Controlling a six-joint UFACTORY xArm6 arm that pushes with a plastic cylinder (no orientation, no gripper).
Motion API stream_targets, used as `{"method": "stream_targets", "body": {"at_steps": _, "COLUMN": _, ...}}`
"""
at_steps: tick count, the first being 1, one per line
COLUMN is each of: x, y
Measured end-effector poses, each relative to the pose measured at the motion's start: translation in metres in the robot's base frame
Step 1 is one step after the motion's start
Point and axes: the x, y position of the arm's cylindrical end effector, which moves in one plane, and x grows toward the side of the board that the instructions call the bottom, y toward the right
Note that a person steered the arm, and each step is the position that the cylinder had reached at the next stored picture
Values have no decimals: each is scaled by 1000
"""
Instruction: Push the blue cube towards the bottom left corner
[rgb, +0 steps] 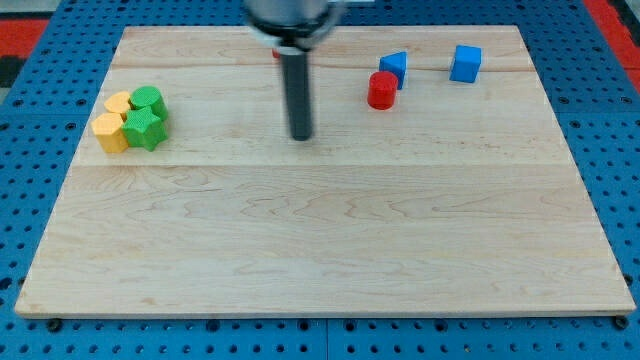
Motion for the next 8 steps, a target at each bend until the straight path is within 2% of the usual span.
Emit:
{"method": "stream_targets", "body": {"at_steps": 2, "x": -25, "y": 217}}
{"method": "stream_targets", "body": {"at_steps": 3, "x": -75, "y": 244}}
{"method": "stream_targets", "body": {"at_steps": 4, "x": -106, "y": 248}}
{"method": "stream_targets", "body": {"at_steps": 6, "x": -115, "y": 190}}
{"method": "stream_targets", "body": {"at_steps": 7, "x": -147, "y": 190}}
{"method": "stream_targets", "body": {"at_steps": 8, "x": -162, "y": 173}}
